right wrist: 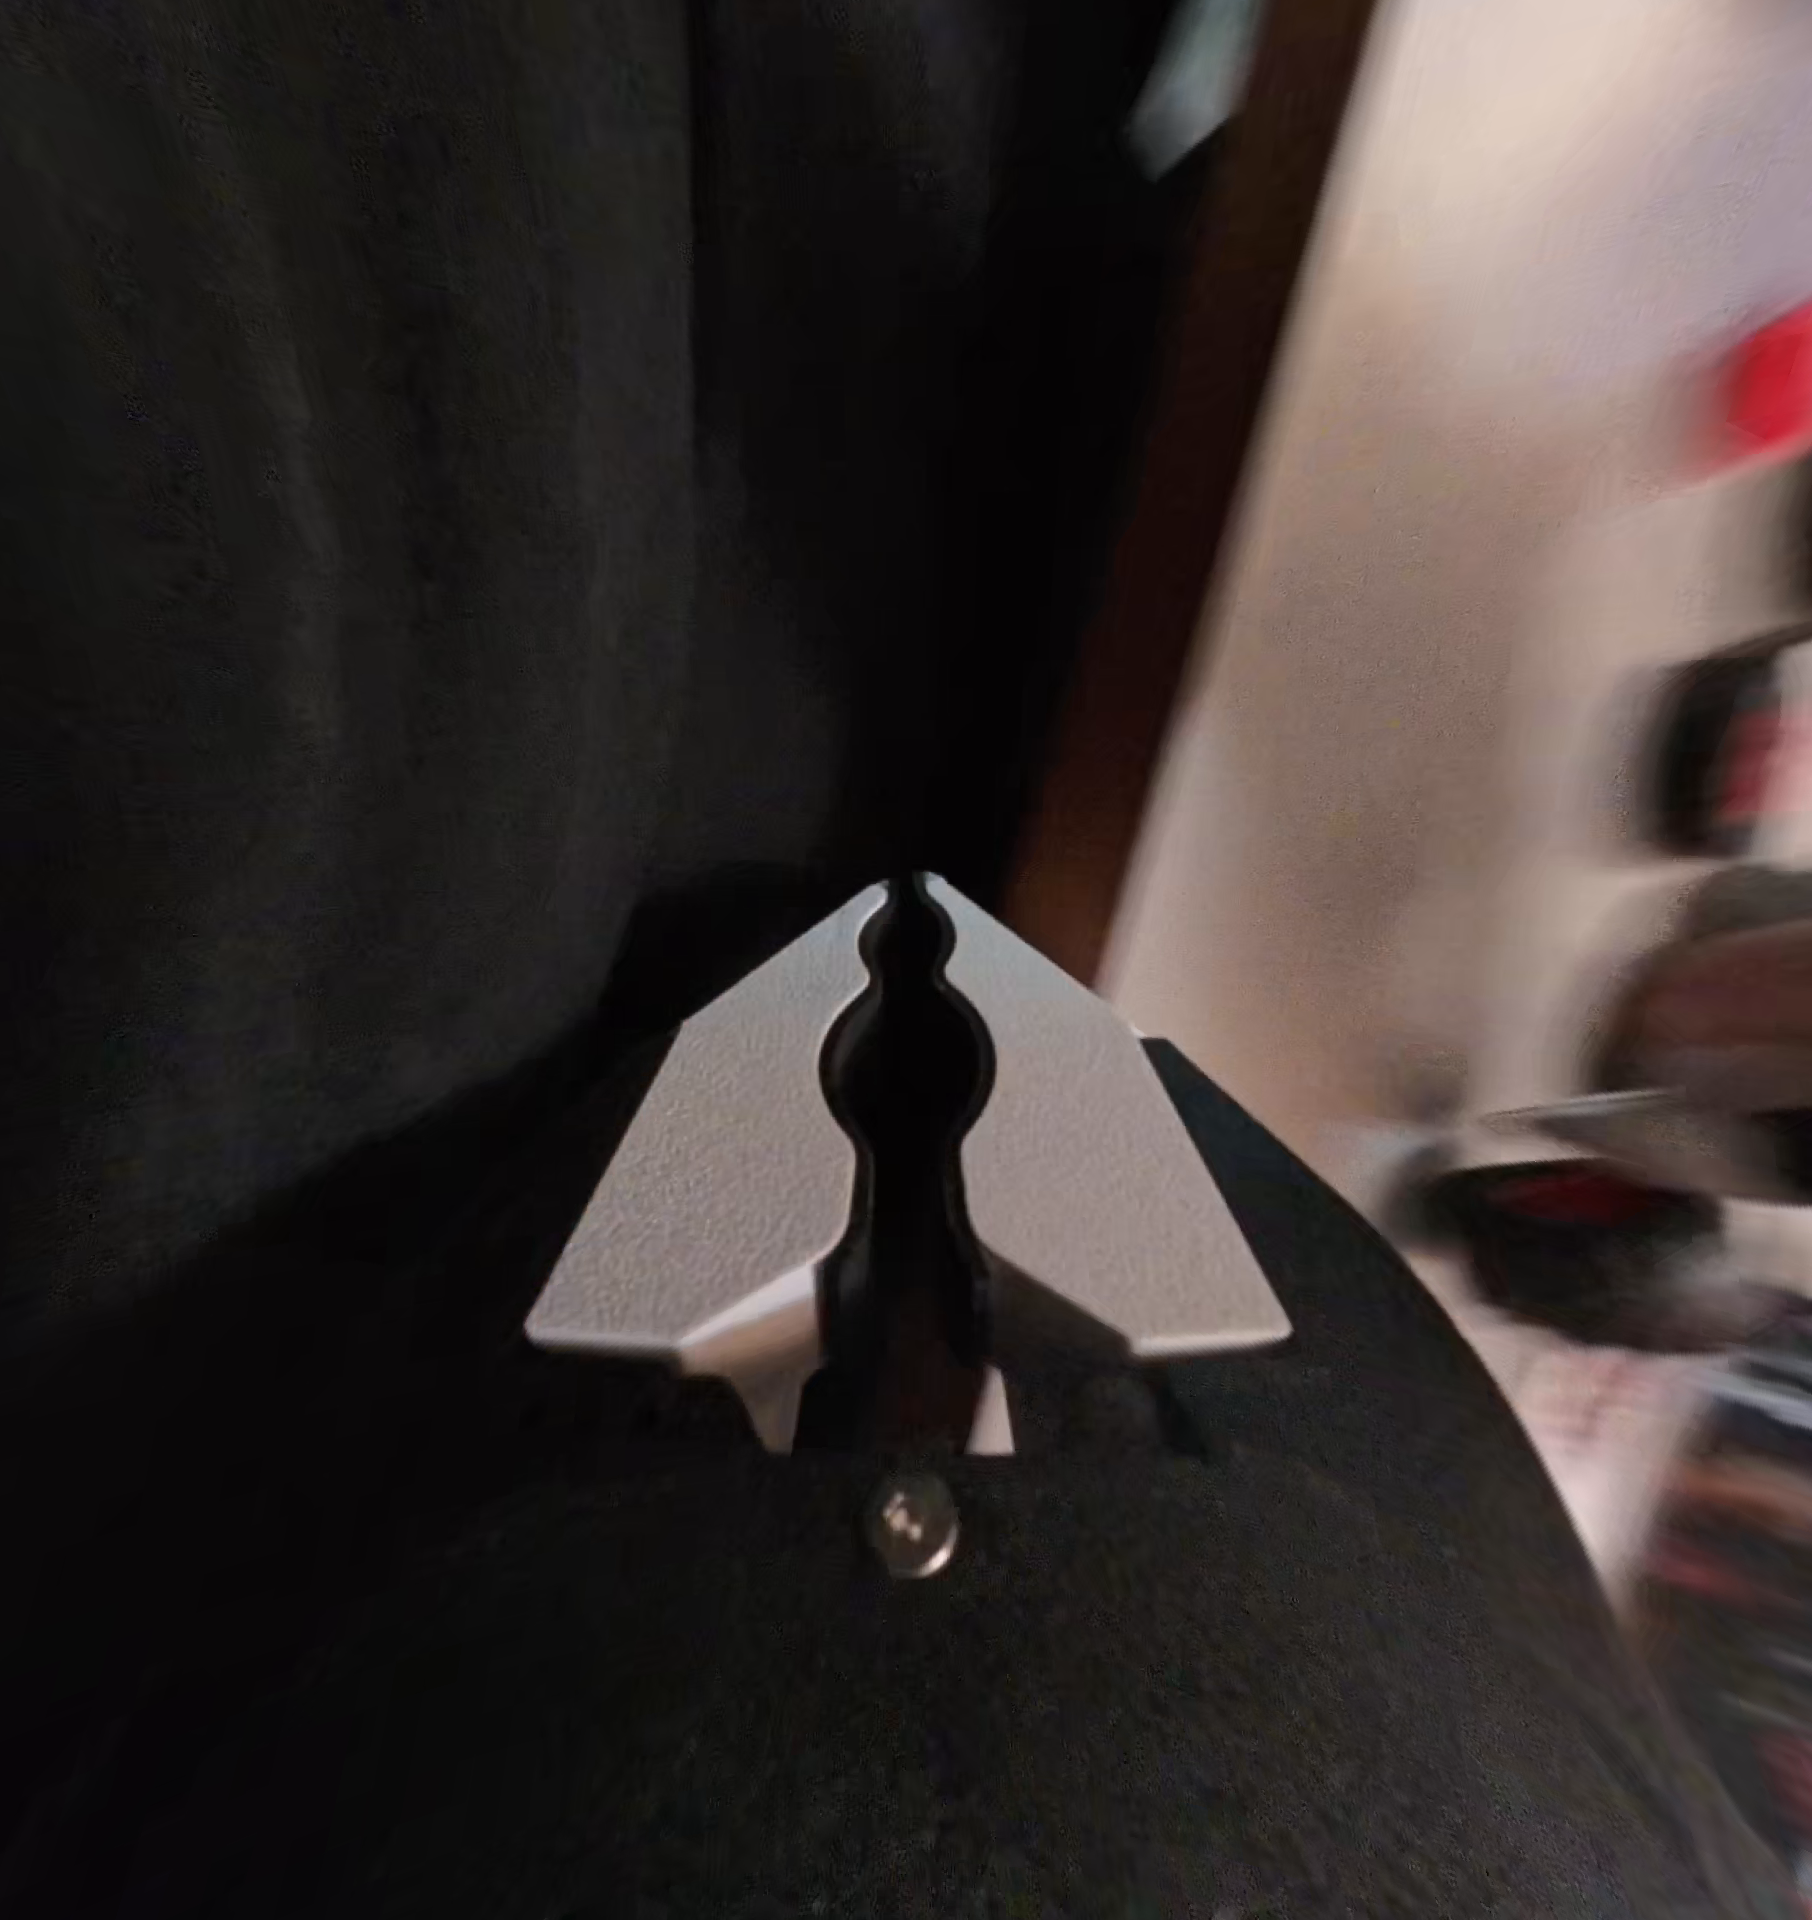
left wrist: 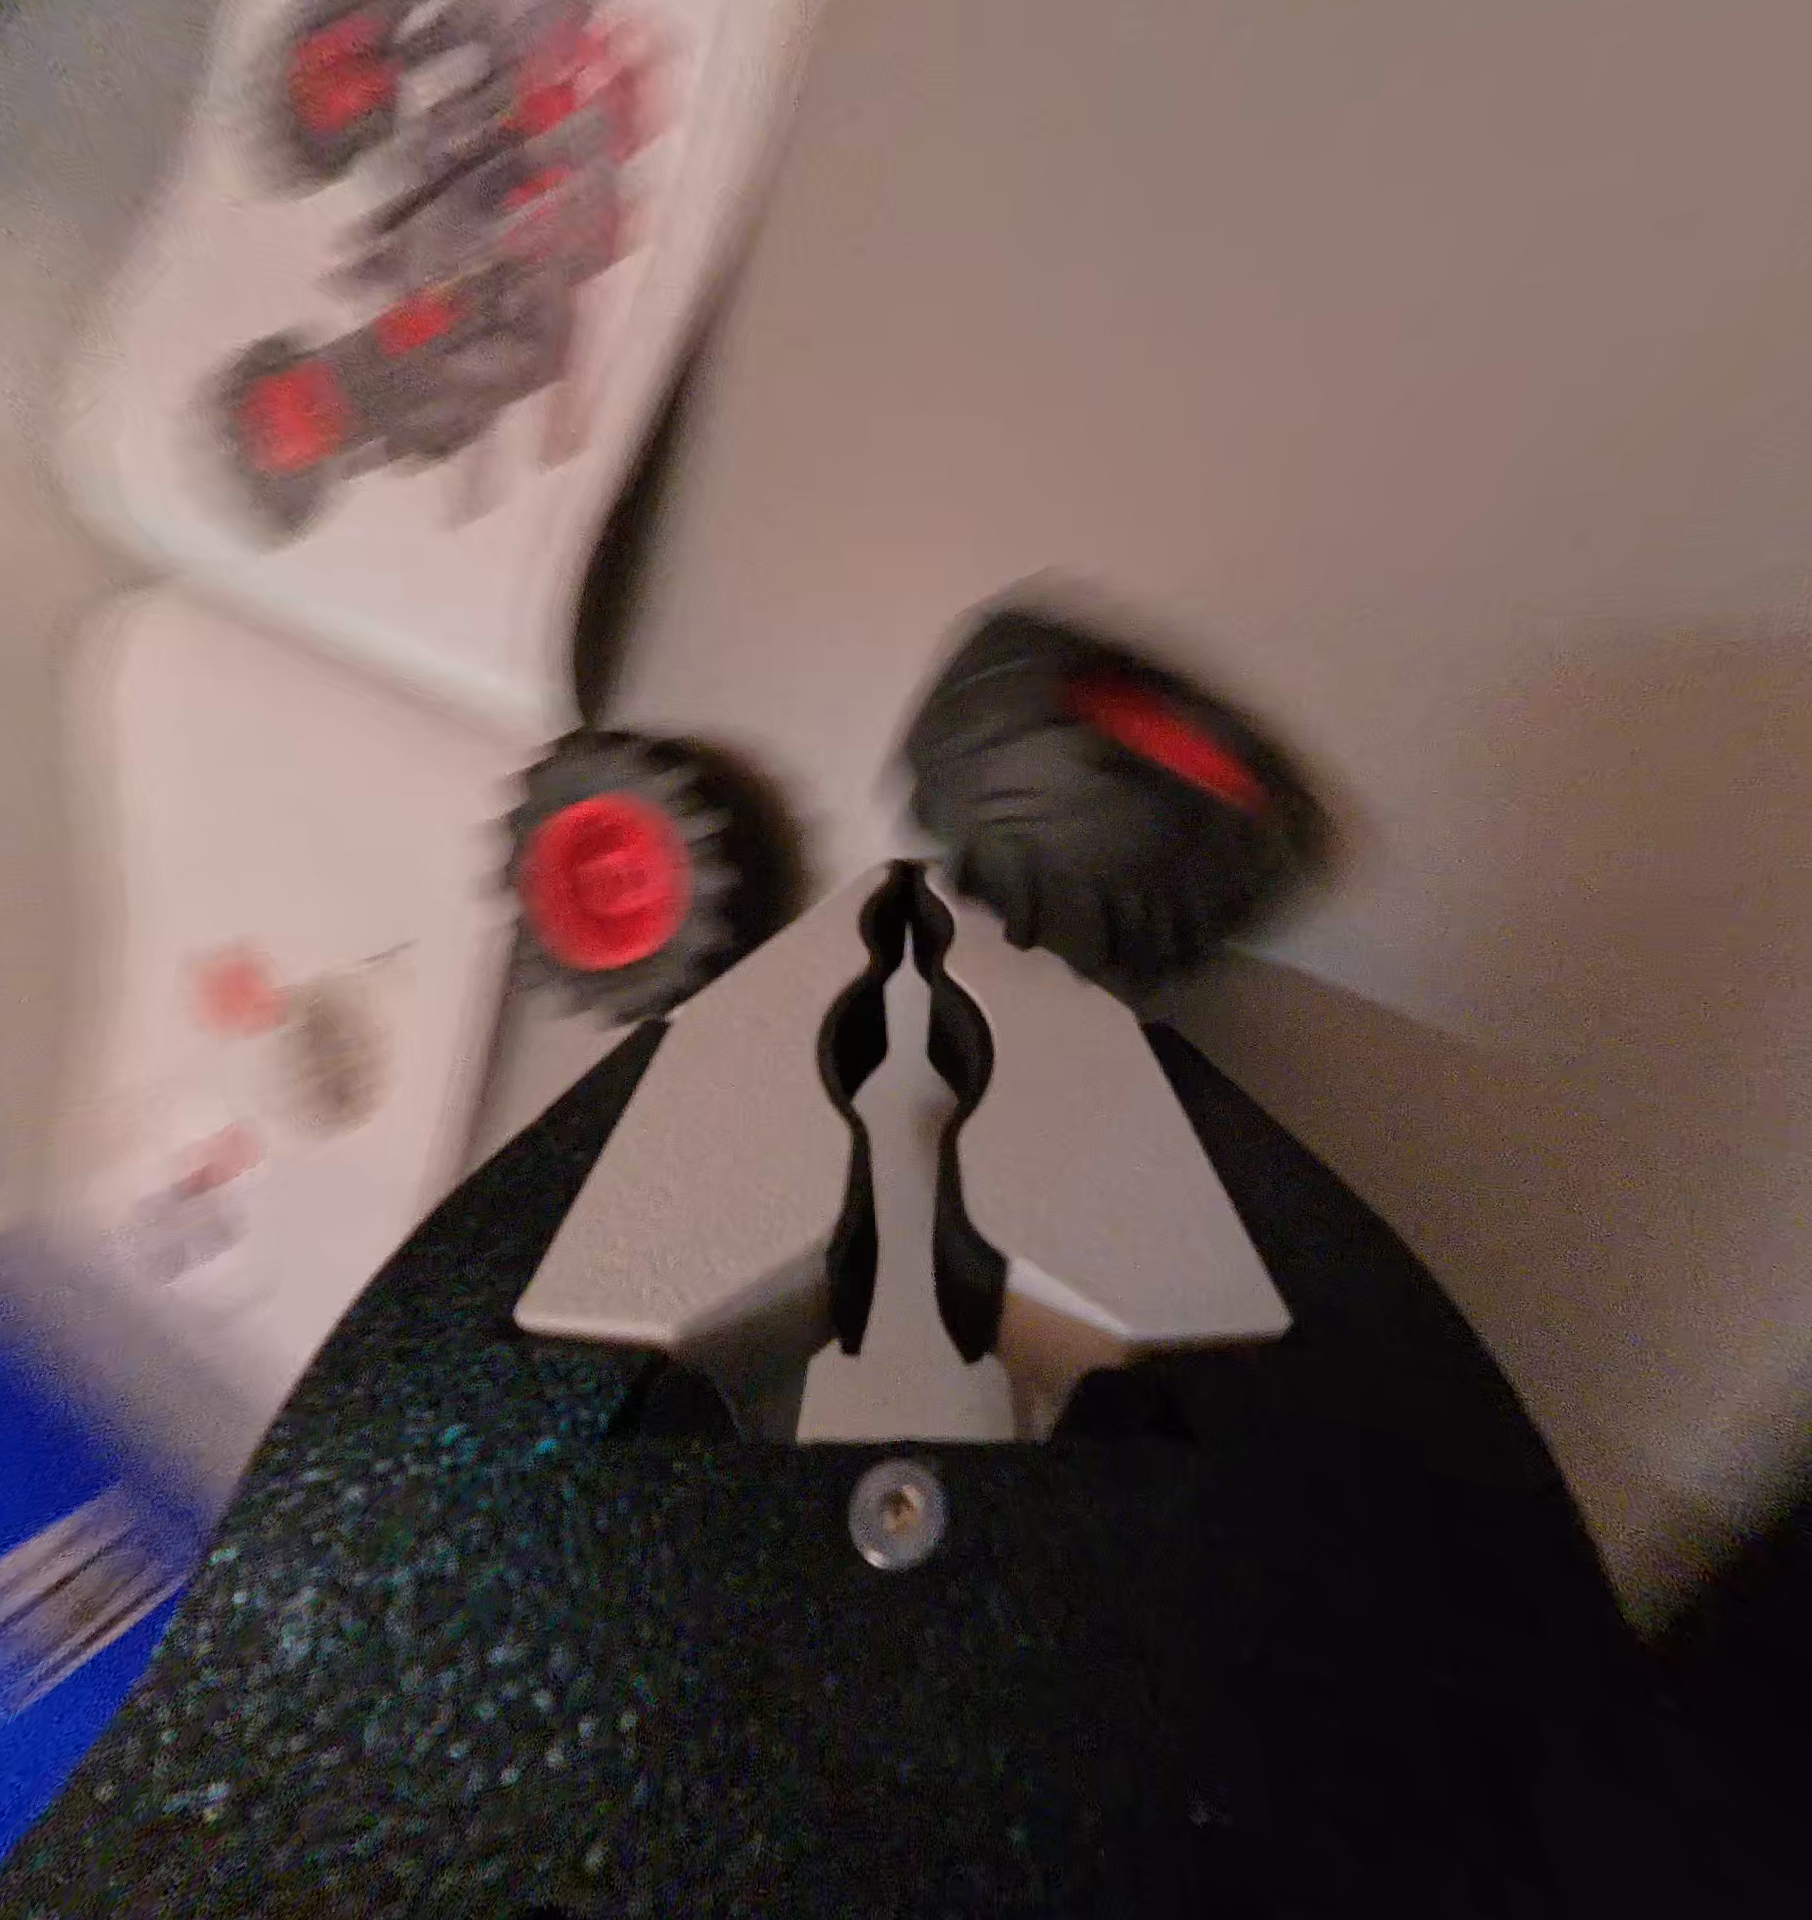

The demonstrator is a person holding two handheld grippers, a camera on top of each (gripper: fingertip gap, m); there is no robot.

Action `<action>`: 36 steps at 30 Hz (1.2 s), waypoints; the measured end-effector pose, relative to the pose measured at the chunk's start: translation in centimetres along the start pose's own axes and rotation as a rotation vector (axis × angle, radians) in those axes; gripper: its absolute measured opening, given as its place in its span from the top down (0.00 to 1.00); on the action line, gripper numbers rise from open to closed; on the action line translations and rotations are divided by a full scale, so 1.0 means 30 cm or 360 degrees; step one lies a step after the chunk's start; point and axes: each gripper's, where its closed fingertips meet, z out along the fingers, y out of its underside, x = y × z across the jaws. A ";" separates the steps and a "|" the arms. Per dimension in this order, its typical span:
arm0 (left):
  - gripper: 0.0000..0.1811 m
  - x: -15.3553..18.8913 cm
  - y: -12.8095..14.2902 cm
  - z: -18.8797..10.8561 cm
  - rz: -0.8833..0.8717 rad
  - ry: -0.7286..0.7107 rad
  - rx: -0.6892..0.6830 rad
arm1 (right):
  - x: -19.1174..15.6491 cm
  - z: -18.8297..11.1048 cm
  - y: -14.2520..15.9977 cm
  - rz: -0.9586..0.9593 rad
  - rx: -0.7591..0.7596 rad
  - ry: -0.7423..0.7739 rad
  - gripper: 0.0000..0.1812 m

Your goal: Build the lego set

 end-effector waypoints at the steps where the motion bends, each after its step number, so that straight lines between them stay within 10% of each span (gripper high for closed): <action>1: 1.00 0.011 -0.012 -0.018 -0.0101 0.0086 0.0072 | 0.050 -0.056 -0.085 0.0058 0.0234 0.0134 1.00; 3: 1.00 -0.012 -0.015 -0.031 -0.0086 0.0039 0.0174 | 0.128 -0.194 -0.151 0.0474 0.0529 0.0042 1.00; 8: 1.00 -0.002 -0.065 -0.068 0.0092 0.0019 0.0256 | 0.380 -0.648 -0.102 0.0468 0.0651 0.0823 1.00; 11: 1.00 -0.019 -0.120 -0.056 0.0111 0.0059 0.0325 | 0.506 -0.778 0.103 0.0589 0.0500 0.1101 1.00; 16: 0.93 0.031 -0.267 -0.027 -0.0021 0.0284 0.0670 | 0.545 -0.780 0.365 0.0759 0.0307 0.1245 0.96; 25: 0.82 -0.067 -0.385 -0.022 0.0088 0.0129 0.0725 | 0.437 -0.616 0.481 0.0891 0.0114 0.1091 0.94; 30: 0.68 -0.165 -0.458 0.055 0.0354 -0.0060 0.0570 | 0.408 -0.569 0.455 0.0868 0.0141 0.1036 0.94; 34: 0.46 -0.188 -0.440 0.187 0.0289 0.0247 0.0234 | 0.397 -0.528 0.449 0.0873 0.0168 0.0977 0.94; 36: 0.54 -0.198 -0.421 0.236 0.0253 0.0299 0.0131 | 0.392 -0.514 0.449 0.0883 0.0168 0.0950 0.94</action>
